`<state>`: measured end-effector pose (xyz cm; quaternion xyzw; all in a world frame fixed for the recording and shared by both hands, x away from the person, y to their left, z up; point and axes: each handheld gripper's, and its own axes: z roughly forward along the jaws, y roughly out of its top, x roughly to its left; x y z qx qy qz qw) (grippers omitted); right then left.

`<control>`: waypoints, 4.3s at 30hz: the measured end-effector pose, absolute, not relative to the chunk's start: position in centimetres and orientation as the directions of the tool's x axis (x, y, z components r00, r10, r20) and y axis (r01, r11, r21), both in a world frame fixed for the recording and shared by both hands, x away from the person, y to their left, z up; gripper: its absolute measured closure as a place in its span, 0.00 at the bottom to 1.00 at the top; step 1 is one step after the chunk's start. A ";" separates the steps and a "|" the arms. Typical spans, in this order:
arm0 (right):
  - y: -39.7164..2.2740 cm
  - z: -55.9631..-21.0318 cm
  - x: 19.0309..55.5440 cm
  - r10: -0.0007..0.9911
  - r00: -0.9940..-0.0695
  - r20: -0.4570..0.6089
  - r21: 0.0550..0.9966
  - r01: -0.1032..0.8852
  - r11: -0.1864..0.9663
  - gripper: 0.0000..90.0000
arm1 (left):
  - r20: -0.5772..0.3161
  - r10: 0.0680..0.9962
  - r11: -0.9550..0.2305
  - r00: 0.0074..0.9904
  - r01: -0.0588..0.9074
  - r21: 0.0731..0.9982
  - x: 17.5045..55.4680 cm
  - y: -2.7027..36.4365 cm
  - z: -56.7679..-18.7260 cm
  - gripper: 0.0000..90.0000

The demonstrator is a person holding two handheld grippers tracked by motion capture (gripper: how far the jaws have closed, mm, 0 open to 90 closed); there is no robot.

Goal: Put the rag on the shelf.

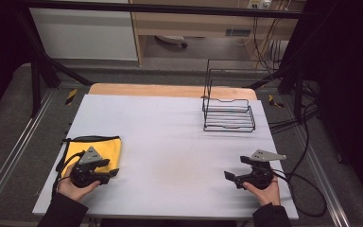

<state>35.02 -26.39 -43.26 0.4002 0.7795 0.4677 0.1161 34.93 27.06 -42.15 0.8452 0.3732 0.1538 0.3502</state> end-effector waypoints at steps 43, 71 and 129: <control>-26.3 -43.3 35.1 0.730 -0.654 0.199 0.820 0.519 0.241 0.03 | -0.075 0.783 -0.400 0.617 0.593 0.699 35.7 26.2 -41.5 0.94; -26.2 -43.4 35.1 0.738 -0.647 0.192 0.822 0.517 0.240 0.04 | -0.092 0.757 -0.387 0.647 0.556 0.736 35.8 16.1 -40.9 0.94; -4.9 -43.4 37.4 0.708 -0.683 0.178 0.752 0.559 0.350 0.39 | -0.060 0.772 -0.360 0.633 0.513 0.779 36.5 27.9 -41.1 0.06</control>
